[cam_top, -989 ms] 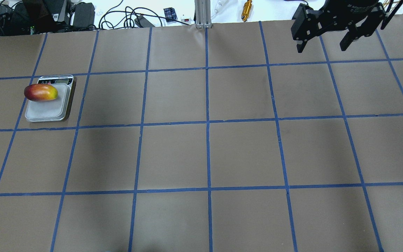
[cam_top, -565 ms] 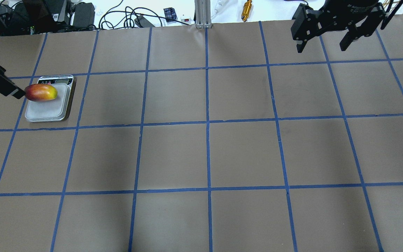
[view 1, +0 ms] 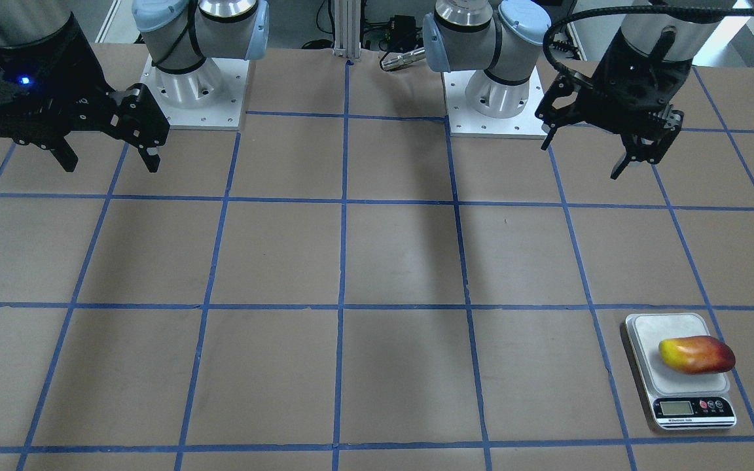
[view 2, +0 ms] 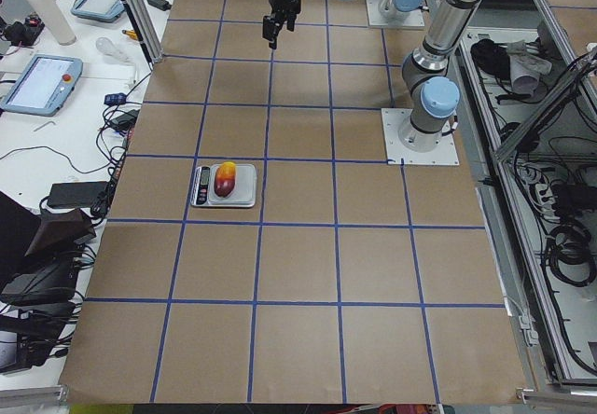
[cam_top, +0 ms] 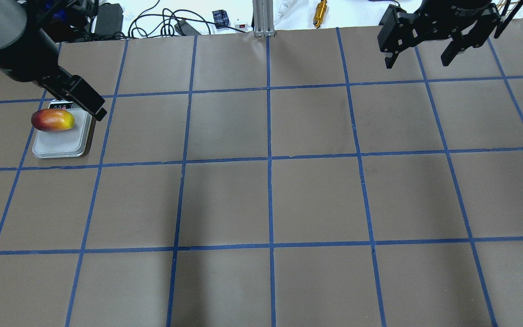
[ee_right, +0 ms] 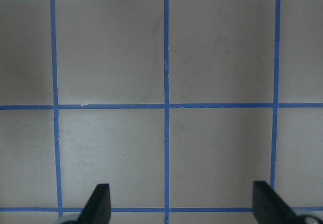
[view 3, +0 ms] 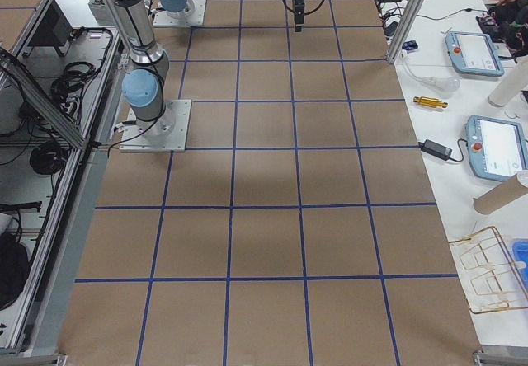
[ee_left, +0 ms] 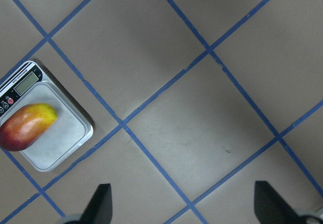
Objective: Weigh mango
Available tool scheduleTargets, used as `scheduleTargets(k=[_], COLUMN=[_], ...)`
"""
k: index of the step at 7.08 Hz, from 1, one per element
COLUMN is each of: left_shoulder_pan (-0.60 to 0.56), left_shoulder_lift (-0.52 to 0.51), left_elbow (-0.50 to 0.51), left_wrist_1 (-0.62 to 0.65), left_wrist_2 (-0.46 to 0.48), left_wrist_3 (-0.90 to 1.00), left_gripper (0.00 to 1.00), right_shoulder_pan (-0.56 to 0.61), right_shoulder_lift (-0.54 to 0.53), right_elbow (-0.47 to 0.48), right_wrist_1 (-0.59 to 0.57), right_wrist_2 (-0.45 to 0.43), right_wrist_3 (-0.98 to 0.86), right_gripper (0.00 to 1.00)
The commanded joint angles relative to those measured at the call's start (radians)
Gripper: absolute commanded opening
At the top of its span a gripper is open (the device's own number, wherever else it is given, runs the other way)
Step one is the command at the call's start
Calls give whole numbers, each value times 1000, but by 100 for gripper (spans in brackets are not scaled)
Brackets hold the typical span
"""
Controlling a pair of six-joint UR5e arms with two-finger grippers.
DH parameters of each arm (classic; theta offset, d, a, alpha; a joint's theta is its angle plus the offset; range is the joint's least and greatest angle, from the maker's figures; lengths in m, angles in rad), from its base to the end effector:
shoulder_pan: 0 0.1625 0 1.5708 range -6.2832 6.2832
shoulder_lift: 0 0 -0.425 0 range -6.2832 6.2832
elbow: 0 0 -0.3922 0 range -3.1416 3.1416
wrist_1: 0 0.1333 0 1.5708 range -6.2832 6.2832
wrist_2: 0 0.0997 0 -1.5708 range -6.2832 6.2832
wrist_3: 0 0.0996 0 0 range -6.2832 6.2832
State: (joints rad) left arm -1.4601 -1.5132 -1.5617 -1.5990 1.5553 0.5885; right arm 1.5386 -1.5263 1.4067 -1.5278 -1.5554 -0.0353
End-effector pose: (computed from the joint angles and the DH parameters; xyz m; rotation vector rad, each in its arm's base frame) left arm -0.0821 -0.4823 0.5173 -0.7434 -3.0503 0.0651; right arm 0.1182 -0.5194 0.5422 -0.0058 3.1265 -0.1205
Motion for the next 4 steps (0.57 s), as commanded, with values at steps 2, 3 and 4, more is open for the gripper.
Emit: scheduleTargets(k=[2, 3, 4], left_shoulder_pan=[-132, -137, -138], left_shoulder_lift=[-19, -24, -28], left_elbow=[6, 12, 12], left_wrist_1=[-3, 7, 16], left_wrist_2=[2, 2, 2], left_wrist_3=[-369, -500, -563], left_gripper=[100, 100, 100], right_shoulder_pan=[0, 0, 0], right_shoulder_lift=[0, 0, 0], right_elbow=[0, 0, 0], right_wrist_1=[0, 0, 0], right_wrist_2=[0, 0, 0], right_wrist_3=[0, 0, 0], right_gripper=[100, 100, 100])
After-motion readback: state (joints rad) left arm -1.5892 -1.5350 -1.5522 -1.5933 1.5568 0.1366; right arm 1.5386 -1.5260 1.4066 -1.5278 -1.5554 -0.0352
